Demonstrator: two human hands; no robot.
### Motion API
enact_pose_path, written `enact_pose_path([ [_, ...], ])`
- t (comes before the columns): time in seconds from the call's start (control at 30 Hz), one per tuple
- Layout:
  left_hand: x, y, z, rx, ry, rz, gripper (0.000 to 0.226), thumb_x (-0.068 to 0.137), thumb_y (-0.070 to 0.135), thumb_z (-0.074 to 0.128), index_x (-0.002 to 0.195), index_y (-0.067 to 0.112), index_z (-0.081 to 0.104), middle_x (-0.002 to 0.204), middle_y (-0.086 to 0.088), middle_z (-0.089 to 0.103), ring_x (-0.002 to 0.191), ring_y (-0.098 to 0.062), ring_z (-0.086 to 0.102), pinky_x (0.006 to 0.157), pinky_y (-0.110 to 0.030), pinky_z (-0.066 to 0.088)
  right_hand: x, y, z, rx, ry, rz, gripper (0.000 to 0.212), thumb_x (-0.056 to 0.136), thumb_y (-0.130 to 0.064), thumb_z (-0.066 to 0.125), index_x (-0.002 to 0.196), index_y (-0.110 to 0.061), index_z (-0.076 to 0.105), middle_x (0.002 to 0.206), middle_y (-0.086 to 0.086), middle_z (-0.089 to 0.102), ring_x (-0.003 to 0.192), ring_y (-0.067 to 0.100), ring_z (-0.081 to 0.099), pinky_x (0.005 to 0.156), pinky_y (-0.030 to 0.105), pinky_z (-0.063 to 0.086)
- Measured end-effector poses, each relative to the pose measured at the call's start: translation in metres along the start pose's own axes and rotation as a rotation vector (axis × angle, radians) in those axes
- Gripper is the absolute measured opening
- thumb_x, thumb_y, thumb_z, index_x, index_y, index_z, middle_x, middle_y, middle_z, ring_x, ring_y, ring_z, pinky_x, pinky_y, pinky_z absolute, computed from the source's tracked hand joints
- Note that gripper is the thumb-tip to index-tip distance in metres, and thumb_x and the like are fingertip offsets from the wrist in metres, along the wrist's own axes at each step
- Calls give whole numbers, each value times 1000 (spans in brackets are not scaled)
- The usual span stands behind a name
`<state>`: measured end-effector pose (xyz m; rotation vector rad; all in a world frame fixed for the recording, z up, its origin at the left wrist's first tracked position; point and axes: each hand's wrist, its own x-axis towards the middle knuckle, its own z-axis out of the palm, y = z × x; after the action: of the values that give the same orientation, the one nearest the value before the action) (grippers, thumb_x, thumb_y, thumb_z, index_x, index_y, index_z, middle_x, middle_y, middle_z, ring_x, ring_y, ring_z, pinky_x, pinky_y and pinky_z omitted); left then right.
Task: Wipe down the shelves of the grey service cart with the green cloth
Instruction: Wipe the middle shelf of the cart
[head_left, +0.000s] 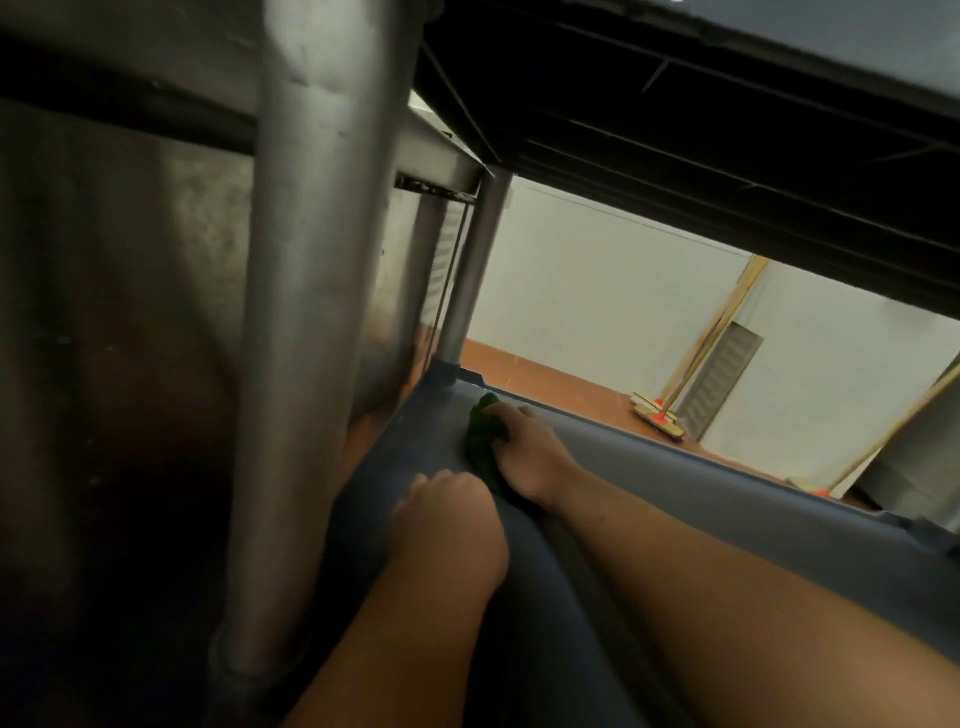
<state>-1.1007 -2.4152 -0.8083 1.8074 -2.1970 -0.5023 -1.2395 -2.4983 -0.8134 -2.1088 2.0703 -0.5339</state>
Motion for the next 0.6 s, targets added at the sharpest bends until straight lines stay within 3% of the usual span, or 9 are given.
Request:
enact_pose_path([
  [0.17, 0, -9, 1, -85, 15, 3, 31, 96, 18, 43, 126, 16, 55, 133, -5, 51, 125, -25, 42, 103, -37, 36, 16, -41, 15, 100, -116, -158, 47, 96, -11, 49, 141, -27, 46, 142, 6, 47, 128, 23, 46, 111, 39, 38],
  [0.3, 1, -8, -5, -112, -34, -35, 36, 96, 18, 49, 132, 16, 50, 135, -5, 47, 128, -25, 40, 107, -39, 35, 20, -51, 20, 86, -137, -228, 42, 96, -19, 55, 137, -28, 49, 141, 4, 46, 126, 20, 47, 109, 35, 39],
  [0.43, 3, -10, 2, -85, 27, 7, 33, 92, 18, 49, 123, 24, 57, 126, -1, 51, 120, -22, 43, 96, -35, 38, 21, -31, 11, 28, -114, -218, 39, 93, -20, 54, 130, -32, 55, 135, 1, 50, 120, 20, 52, 105, 38, 44],
  [0.6, 0, -10, 8, 1, 99, 77, 30, 90, 26, 48, 119, 27, 58, 121, 0, 53, 116, -21, 45, 95, -35, 41, 3, 40, -19, -76, -79, -93, 34, 94, -19, 44, 119, -34, 60, 120, 1, 57, 108, 23, 59, 96, 38, 48],
])
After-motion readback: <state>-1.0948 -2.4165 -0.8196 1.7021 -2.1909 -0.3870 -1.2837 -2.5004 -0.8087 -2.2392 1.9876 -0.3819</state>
